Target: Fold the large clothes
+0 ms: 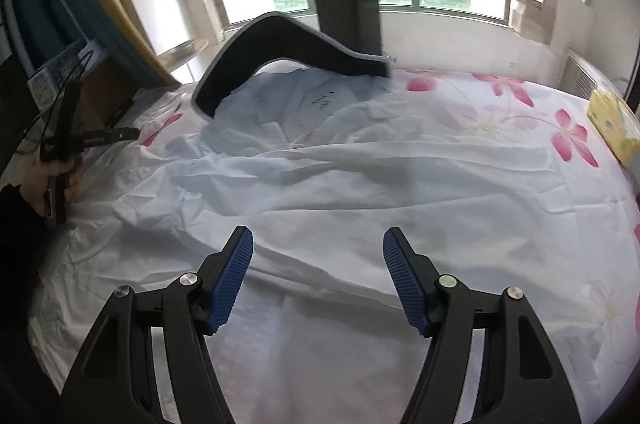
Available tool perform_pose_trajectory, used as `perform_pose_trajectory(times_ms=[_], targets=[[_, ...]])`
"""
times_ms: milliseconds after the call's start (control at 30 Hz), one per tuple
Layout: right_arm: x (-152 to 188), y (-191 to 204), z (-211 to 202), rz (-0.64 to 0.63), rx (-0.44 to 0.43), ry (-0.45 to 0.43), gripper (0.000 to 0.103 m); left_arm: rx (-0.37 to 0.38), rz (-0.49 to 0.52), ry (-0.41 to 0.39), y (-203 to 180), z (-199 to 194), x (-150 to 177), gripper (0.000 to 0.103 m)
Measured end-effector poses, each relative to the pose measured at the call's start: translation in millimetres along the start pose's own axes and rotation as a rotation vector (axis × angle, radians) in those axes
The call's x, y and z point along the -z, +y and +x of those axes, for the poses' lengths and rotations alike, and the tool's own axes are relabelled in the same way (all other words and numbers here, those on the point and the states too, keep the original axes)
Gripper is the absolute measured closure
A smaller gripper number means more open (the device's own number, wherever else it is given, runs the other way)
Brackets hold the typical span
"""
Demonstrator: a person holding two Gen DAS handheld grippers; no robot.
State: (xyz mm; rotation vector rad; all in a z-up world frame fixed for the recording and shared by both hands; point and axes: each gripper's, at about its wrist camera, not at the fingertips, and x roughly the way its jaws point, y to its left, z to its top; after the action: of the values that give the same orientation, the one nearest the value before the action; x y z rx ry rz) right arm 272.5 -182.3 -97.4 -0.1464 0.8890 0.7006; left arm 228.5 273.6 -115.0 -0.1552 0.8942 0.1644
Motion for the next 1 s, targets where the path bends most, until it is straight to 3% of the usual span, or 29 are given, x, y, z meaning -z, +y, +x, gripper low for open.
perform_pose_trajectory(times_ms=[33, 67, 200, 433, 800, 1000], targets=[[0.3, -1.2, -1.2, 0.001, 0.000, -0.001, 0.035, 0.015, -0.002, 0.005, 0.2, 0.2, 0.1, 0.099], [0.4, -1.5, -2.1, 0.001, -0.001, -0.002, 0.035, 0.028, -0.008, 0.009, 0.5, -0.6, 0.4, 0.100], [1.9, 1.7, -8.4, -0.006, -0.017, -0.018, 0.035, 0.027, -0.020, -0.026, 0.1, -13.5, 1.1, 0.101], [7.1, 2.2, -31.0, -0.004, -0.023, -0.059, 0.035, 0.011, -0.058, -0.180, -1.0, -77.8, -8.1, 0.101], [20.0, -12.0, -61.0, 0.031, -0.042, -0.110, 0.035, 0.018, -0.045, -0.375, -40.0, -170.6, -19.8, 0.101], [26.0, -22.7, -71.8, 0.040, -0.060, -0.122, 0.035, 0.030, -0.026, -0.424, -66.3, -199.5, -24.9, 0.101]])
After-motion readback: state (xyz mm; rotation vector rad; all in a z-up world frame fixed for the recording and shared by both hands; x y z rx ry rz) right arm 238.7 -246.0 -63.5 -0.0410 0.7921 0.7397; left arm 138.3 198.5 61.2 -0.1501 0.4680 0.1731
